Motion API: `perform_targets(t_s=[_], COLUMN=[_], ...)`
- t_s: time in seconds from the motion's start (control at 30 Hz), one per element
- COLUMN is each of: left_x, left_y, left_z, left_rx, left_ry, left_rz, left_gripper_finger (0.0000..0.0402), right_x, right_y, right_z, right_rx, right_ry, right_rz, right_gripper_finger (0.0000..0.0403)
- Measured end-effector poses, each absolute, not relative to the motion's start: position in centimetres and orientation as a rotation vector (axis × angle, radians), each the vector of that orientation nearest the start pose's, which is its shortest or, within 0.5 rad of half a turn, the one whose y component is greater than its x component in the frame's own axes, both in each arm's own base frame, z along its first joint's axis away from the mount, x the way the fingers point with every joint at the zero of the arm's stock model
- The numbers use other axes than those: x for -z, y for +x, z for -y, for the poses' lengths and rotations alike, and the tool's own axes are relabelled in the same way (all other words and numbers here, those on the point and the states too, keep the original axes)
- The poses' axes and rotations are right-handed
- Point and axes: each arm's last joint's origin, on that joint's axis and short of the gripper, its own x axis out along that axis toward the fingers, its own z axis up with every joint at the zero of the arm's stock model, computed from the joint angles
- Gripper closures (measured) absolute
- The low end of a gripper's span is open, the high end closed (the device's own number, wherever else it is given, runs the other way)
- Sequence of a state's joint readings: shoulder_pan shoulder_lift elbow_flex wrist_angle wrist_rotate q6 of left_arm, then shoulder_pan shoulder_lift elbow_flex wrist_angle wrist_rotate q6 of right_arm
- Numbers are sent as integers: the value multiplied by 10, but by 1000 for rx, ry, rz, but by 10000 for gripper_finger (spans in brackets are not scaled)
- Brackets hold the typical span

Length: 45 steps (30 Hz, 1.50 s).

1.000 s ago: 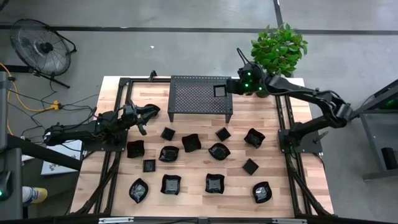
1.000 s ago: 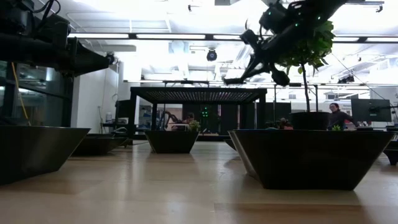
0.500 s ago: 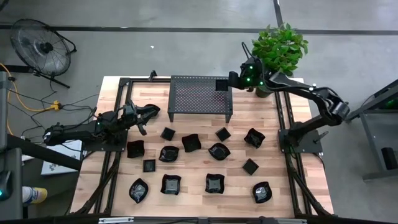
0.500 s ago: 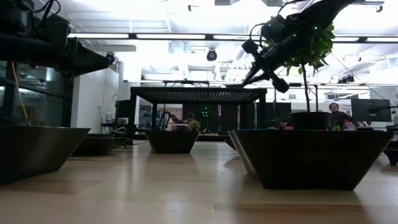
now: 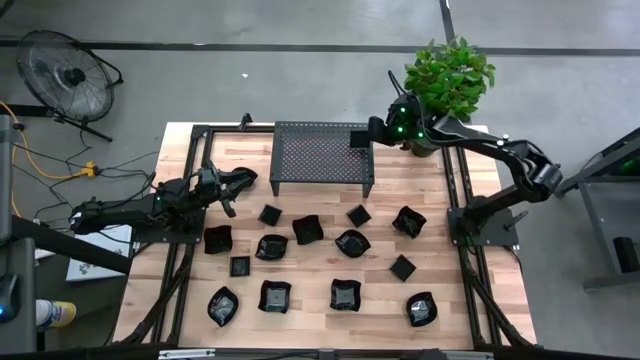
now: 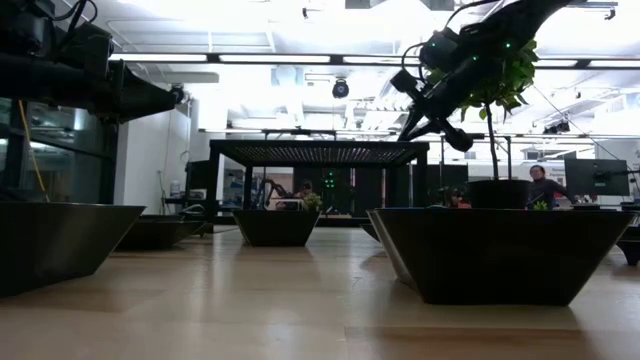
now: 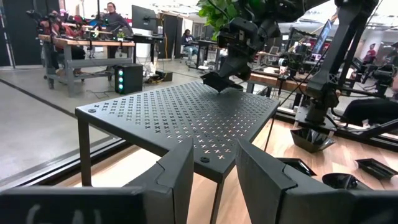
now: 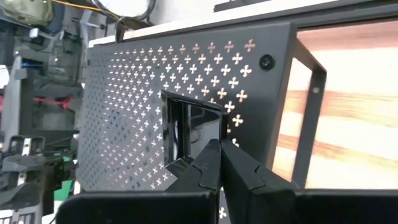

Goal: Pick & Place Mini shaped plates
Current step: Put the square plate on the shelf

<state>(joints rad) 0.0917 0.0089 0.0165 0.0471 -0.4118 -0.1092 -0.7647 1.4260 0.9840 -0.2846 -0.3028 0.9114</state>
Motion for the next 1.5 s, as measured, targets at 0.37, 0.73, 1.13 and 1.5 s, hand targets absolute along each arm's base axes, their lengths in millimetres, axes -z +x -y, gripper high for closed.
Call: perform_targets(t_s=[0.37,0.73,1.13,1.5], left_x=[-173,-173,-173,-173], left_y=[93,93,93,93], left_z=[-20,-20,-20,-20], left_rx=[-500,-500,-500,-500], left_ry=[-115,-116,-115,-116], left_rz=[82,82,82,82], left_gripper_finger=[284,284,284,284], right_x=[-251,-250,-250,-250], right_y=[224,226,226,226], right_z=[200,198,198,197], right_rx=[715,718,728,712], right_ry=[1229,1222,1206,1200], right_rz=[-399,-408,-408,-423], right_gripper_finger=[403,402,402,402])
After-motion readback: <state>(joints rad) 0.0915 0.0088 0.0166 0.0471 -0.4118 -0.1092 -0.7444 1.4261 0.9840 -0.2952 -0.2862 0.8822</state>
